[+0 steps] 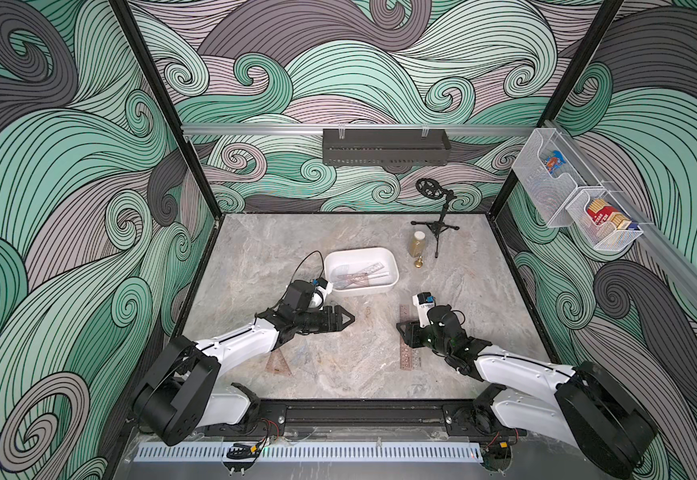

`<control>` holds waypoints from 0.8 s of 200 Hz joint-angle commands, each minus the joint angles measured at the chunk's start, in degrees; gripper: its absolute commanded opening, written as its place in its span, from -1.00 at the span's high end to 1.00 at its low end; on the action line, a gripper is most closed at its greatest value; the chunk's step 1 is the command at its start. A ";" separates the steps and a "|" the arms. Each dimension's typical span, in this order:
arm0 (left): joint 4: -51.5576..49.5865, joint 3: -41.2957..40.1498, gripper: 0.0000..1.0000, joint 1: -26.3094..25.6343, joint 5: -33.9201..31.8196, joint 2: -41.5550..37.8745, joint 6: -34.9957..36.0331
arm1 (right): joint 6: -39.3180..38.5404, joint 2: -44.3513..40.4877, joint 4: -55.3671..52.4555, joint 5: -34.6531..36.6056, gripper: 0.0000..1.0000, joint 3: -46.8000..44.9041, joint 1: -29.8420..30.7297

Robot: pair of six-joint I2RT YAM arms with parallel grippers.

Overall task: Put the scattered rulers into the storage box
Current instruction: Move the ruler to the center of the board.

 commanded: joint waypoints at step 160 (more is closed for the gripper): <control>0.88 -0.78 -0.59 0.00 0.13 0.91 0.91 | 5.16 3.95 0.21 0.46 0.11 -1.78 3.71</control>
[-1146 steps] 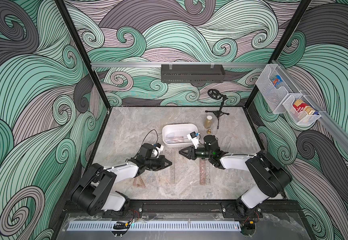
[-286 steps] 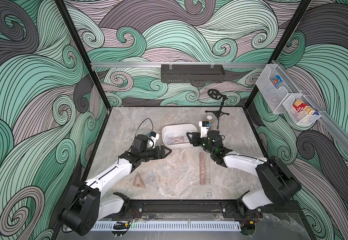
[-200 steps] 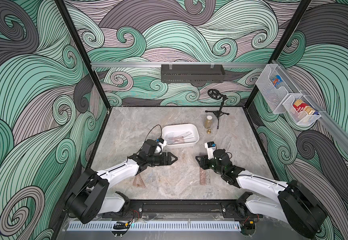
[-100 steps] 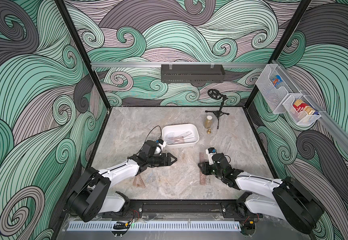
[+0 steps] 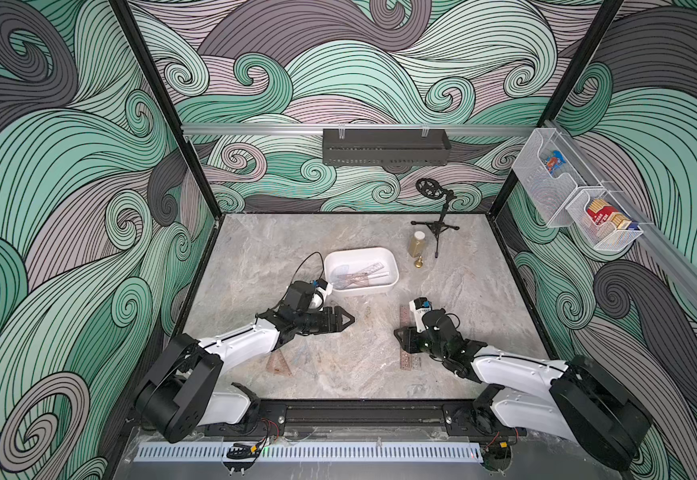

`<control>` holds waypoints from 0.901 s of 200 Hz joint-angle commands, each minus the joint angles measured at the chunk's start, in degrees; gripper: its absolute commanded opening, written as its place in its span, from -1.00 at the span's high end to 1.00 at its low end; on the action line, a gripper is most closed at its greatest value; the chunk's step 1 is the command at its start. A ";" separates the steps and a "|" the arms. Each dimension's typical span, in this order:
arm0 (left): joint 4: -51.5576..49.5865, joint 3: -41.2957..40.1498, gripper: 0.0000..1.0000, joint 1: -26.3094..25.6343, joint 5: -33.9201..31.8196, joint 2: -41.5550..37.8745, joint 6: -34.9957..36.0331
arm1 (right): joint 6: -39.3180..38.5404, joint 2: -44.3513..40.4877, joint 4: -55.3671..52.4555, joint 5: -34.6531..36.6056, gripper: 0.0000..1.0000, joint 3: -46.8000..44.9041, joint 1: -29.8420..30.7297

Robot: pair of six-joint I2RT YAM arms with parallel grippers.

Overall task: Put the scattered rulers into the storage box
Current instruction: Move the ruler to the center of the board.

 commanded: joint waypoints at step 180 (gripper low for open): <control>-0.56 -3.12 -0.59 1.77 -1.25 -2.93 -0.21 | 2.06 20.27 6.04 -5.62 0.13 12.28 11.33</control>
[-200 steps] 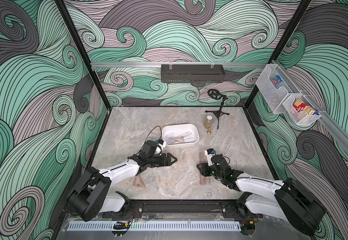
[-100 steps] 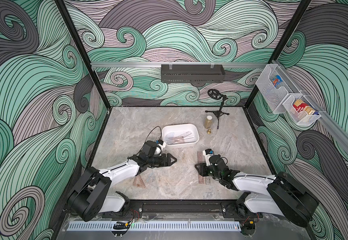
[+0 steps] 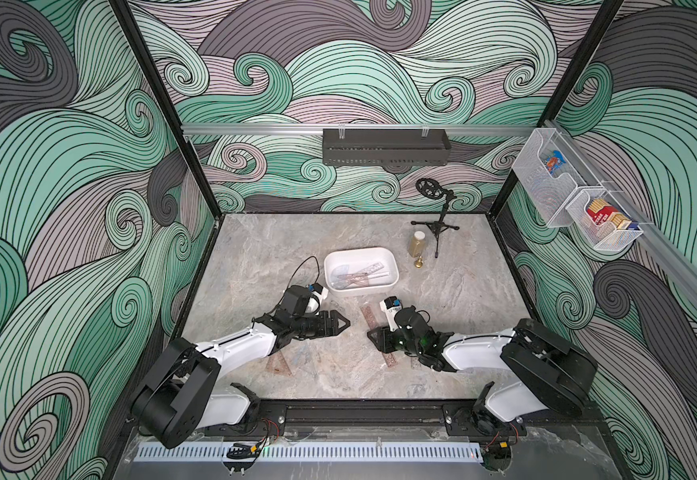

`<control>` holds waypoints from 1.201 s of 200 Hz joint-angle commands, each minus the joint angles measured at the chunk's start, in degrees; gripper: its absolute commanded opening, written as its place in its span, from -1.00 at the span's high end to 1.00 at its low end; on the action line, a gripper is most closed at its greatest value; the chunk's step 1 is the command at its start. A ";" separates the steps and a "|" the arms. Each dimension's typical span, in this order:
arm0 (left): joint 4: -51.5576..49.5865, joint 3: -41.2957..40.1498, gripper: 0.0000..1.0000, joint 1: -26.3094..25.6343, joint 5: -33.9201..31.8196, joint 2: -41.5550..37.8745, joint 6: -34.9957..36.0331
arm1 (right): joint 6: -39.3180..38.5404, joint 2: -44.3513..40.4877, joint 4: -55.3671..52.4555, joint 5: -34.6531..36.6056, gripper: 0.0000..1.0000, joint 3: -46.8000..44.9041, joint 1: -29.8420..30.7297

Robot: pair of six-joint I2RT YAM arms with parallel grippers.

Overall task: Put the scattered rulers into the storage box
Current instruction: Move the ruler to the center of the board.

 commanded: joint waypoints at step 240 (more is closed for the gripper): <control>7.23 -2.13 -0.24 0.45 4.72 1.11 -4.14 | -3.40 1.04 0.60 -14.90 0.11 -1.52 -0.20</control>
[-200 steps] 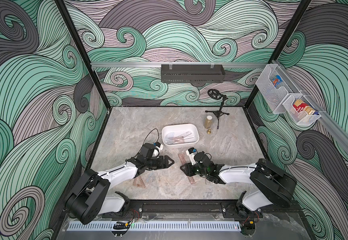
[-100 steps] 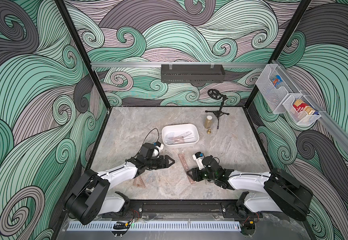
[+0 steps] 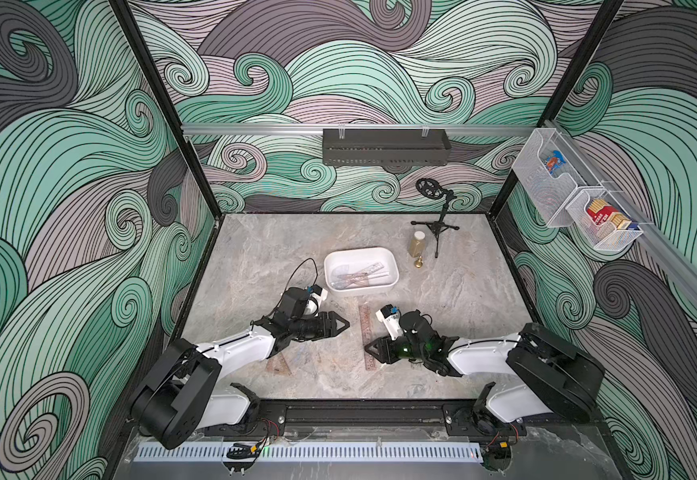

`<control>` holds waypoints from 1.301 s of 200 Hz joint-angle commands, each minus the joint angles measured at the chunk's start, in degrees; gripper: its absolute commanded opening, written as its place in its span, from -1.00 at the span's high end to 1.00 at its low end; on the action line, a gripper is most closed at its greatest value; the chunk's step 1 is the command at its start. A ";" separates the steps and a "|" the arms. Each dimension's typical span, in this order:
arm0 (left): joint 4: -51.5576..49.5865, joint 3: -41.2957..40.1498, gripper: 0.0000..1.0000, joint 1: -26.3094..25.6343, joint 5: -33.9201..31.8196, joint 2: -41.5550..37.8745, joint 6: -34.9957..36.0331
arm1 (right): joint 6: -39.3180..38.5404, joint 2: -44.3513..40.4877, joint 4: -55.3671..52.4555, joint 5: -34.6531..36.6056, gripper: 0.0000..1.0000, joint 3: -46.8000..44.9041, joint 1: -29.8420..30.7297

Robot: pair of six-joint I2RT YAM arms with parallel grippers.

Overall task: Put the scattered rulers into the storage box
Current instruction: Move the ruler to the center of the board, then pick up the ruler from the center of the board.

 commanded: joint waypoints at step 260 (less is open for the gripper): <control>5.85 10.11 0.72 -11.32 -3.94 21.44 -0.48 | 2.06 -1.79 10.66 -9.36 0.32 -3.30 -12.01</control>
